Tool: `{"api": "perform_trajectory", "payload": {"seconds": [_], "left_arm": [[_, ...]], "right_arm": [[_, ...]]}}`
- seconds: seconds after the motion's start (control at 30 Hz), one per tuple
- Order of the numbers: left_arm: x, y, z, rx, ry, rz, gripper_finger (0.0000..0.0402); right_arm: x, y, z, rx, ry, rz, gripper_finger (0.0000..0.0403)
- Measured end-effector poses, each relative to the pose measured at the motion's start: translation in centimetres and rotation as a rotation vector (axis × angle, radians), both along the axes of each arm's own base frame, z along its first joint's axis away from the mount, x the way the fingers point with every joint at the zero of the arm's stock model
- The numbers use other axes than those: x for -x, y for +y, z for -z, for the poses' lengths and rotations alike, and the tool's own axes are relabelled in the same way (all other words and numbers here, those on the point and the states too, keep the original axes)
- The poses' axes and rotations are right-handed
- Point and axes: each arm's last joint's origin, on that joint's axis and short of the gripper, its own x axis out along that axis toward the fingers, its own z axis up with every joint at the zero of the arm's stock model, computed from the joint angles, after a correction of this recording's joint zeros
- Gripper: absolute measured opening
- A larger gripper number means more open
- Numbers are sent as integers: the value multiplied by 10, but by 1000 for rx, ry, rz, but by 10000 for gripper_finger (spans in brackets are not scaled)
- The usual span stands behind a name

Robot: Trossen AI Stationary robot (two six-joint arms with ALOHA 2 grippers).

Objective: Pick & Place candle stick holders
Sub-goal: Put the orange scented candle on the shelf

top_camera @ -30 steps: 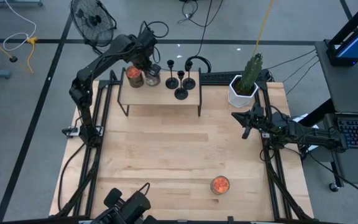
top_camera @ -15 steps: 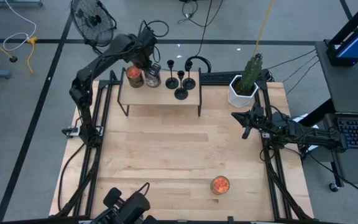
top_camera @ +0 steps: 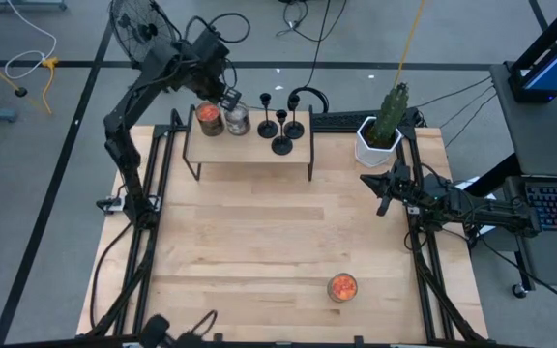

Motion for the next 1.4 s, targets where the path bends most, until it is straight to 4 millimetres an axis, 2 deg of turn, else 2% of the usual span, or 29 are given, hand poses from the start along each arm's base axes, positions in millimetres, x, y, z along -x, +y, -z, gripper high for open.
{"api": "perform_trajectory", "payload": {"seconds": [0.4,0.6,0.83,1.13,1.4], "left_arm": [[14,-76,-43,-68,-164,111,26],[20,-99,-46,-77,-176,115,26],[27,-119,-16,-38,-136,83,26],[39,-145,36,-30,-310,134,26],[58,-167,86,-7,-443,158,26]], "right_arm": [[0,0,-1,-111,-57,4,0],[0,0,-1,-105,-54,4,0],[-1,1,-1,-91,-47,-50,0],[-2,8,-2,-64,-42,-283,0],[-4,12,-15,-2,-80,-438,0]]}}
